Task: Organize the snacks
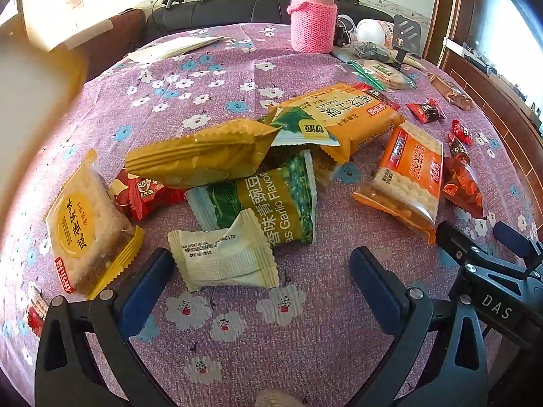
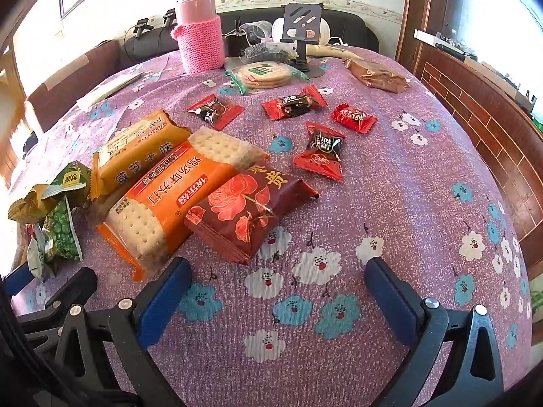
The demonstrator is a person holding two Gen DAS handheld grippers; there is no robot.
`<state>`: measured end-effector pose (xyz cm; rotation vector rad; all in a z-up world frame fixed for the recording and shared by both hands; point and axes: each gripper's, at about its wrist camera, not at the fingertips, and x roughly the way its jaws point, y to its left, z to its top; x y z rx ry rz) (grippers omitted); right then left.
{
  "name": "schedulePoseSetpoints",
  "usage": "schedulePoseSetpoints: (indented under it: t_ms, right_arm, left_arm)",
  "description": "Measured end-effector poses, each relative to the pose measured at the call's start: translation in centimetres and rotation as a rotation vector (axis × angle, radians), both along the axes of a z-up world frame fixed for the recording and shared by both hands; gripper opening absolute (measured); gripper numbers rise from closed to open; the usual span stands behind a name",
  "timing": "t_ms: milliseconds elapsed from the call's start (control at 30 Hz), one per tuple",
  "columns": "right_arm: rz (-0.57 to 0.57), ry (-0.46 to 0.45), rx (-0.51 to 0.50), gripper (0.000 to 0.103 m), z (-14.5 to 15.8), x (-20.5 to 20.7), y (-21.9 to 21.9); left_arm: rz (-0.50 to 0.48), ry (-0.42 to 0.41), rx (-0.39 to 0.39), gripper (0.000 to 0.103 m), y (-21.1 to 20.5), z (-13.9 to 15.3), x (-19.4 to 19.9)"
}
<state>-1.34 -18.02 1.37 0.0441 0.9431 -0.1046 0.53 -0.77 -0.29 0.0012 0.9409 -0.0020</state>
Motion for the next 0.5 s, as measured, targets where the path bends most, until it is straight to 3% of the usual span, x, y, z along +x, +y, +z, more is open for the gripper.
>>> schedulePoseSetpoints:
  t_ms: [500]
  right_arm:
    - [0.0,0.0,-0.001,0.103,-0.01,0.1,-0.08]
  left_arm:
    - [-0.001,0.0,0.0,0.103,0.56,0.17,-0.38]
